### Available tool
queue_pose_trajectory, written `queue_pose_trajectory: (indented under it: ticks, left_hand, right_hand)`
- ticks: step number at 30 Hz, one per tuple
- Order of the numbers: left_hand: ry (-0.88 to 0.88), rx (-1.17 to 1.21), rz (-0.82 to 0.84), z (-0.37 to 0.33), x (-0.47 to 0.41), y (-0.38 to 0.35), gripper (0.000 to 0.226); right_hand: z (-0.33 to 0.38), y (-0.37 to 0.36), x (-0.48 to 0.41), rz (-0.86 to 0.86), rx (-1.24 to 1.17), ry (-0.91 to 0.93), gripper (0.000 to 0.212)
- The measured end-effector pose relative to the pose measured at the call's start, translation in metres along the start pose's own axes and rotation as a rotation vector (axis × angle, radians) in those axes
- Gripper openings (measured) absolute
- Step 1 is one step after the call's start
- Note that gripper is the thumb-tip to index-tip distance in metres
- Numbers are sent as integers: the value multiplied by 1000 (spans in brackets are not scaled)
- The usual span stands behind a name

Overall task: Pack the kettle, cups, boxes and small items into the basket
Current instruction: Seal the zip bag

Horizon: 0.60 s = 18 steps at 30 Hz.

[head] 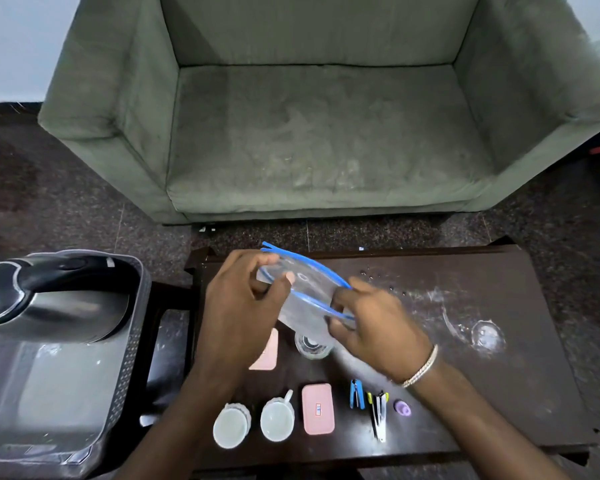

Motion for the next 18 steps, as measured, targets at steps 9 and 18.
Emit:
queue_pose_trajectory:
  ticks: [9, 18]
  left_hand:
    - [51, 443, 461, 30, -13, 31, 82]
    - [-132, 385, 189, 24, -11, 25, 50]
  right_hand:
    - [-1, 94, -43, 198, -517, 191, 15]
    - [-29, 105, -58, -256, -1027, 18, 52]
Point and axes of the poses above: each hand's wrist, its own x-axis away from the middle knuckle, its own y-axis out of the back of the hand, z = x × y, the point moved 1 cm from there along -x, towards the middle knuckle, and after that the axes turned 5 degrees about -y, right-handed, at the moved point
